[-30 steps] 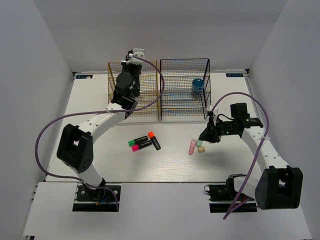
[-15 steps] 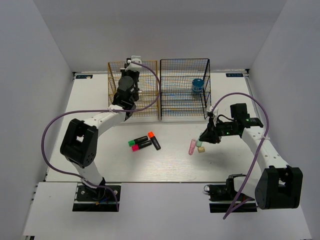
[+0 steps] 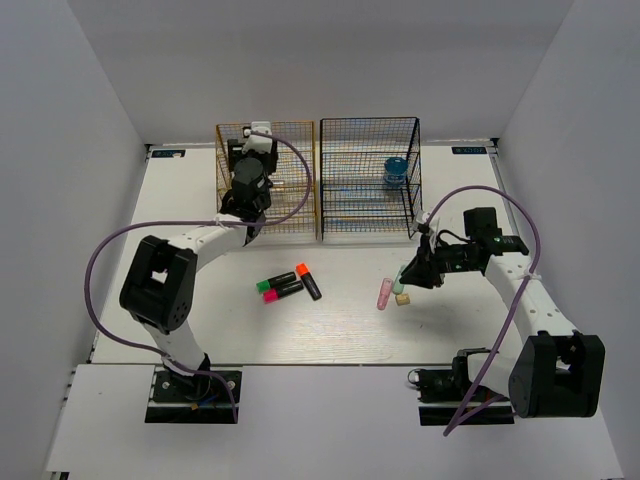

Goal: Sort the stationery into containers
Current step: Place the stationery into the container, then grab a piece of stationery with the right arm

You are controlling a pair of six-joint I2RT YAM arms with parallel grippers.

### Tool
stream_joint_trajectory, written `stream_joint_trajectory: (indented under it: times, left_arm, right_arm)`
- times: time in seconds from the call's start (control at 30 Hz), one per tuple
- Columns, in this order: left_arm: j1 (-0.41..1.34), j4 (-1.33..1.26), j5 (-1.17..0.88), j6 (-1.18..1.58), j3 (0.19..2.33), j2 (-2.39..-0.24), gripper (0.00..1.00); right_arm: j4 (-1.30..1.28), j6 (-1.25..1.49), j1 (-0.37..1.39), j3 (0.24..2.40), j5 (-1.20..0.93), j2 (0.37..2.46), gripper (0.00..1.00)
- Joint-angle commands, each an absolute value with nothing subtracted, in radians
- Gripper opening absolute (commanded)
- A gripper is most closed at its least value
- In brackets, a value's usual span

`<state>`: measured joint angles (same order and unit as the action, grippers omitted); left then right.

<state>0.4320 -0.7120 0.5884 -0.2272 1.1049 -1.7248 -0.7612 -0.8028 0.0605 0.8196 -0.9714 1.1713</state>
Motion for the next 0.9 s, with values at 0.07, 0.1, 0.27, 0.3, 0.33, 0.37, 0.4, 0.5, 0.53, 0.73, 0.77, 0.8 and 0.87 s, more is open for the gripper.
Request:
stream_joint_trajectory:
  times: [0.07, 0.1, 0.27, 0.3, 0.33, 0.37, 0.4, 0.5, 0.53, 0.73, 0.77, 0.8, 0.87]
  left_arm:
    - [0.433, -0.606, 0.543, -0.131, 1.091, -1.625, 0.68]
    - [0.433, -0.594, 0.54, -0.124, 1.089, -1.611, 0.56]
    - [0.5, -0.39, 0.488, -0.104, 1.071, -1.429, 0.0]
    - [0.523, -0.324, 0.47, -0.072, 1.075, -1.401, 0.0]
    - [0.531, -0.05, 0.441, -0.007, 1.113, -1.346, 0.03]
    - [0.535, 0.065, 0.293, 0.042, 1.136, -1.306, 0.21]
    - [0.538, 0.169, 0.247, 0.16, 1.222, -1.286, 0.38]
    - [0.564, 0.668, 0.043, 0.199, 1.275, -1.267, 0.71]
    - [0.619, 0.739, 0.014, 0.183, 1.244, -1.255, 0.81]
    - [0.718, 0.793, -0.066, 0.011, 0.95, -1.192, 0.21]
    - [0.725, 0.776, -0.074, -0.047, 0.93, -1.198, 0.08]
    - [0.733, 0.763, -0.102, -0.064, 0.911, -1.201, 0.05]
    - [0.735, 0.729, -0.119, -0.087, 0.873, -1.232, 0.03]
  right_arm:
    - [-0.79, -0.831, 0.051, 0.841, -1.017, 1.177, 0.31]
    - [-0.79, -0.831, 0.051, 0.844, -1.017, 1.178, 0.31]
    - [-0.814, -0.822, 0.046, 0.864, -1.032, 1.184, 0.06]
    - [-0.816, -0.815, 0.043, 0.871, -1.034, 1.186, 0.07]
    - [-0.821, -0.796, 0.044, 0.876, -1.038, 1.187, 0.32]
    - [-0.825, -0.793, 0.044, 0.879, -1.039, 1.195, 0.57]
    - [-0.824, -0.769, 0.043, 0.888, -1.046, 1.198, 0.89]
    - [-0.813, -0.736, 0.041, 0.899, -1.048, 1.222, 0.9]
    - [-0.811, -0.712, 0.044, 0.908, -1.048, 1.242, 0.87]
    - [-0.863, -0.655, 0.051, 0.998, -1.048, 1.339, 0.0]
    - [-0.873, -0.66, 0.051, 1.002, -1.061, 1.342, 0.0]
    - [-0.882, -0.664, 0.051, 1.006, -1.072, 1.348, 0.16]
    - [-0.873, -0.66, 0.057, 1.008, -1.094, 1.348, 0.79]
